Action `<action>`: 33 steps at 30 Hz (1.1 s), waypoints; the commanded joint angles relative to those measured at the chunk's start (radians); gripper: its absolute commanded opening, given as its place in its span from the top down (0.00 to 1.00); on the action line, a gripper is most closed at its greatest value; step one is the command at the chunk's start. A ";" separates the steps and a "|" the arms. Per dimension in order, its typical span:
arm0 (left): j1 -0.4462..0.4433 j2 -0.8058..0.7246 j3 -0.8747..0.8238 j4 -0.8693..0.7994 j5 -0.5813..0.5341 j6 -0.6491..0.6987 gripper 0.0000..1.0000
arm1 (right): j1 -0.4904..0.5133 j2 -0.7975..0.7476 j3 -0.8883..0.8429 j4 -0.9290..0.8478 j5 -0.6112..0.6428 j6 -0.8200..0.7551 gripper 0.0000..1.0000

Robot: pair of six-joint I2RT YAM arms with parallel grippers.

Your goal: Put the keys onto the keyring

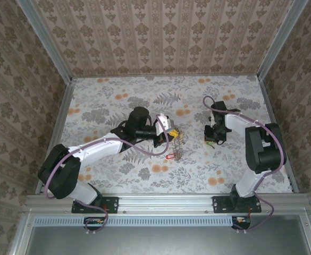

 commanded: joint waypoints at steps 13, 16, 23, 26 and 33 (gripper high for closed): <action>-0.006 -0.019 0.029 0.022 0.012 0.002 1.00 | 0.009 -0.047 0.022 -0.028 0.012 -0.010 0.93; -0.006 -0.021 0.027 0.022 0.011 0.002 1.00 | 0.010 -0.134 -0.017 0.006 -0.035 -0.034 0.94; -0.005 -0.019 0.022 0.035 0.008 -0.001 1.00 | 0.013 -0.443 -0.185 0.224 -0.211 -0.146 0.95; -0.005 -0.017 0.024 0.042 0.011 -0.004 1.00 | 0.015 -0.561 -0.253 0.327 -0.291 -0.208 0.95; -0.006 -0.018 0.027 0.041 0.016 -0.004 1.00 | 0.037 -0.761 -0.408 0.491 -0.503 -0.510 1.00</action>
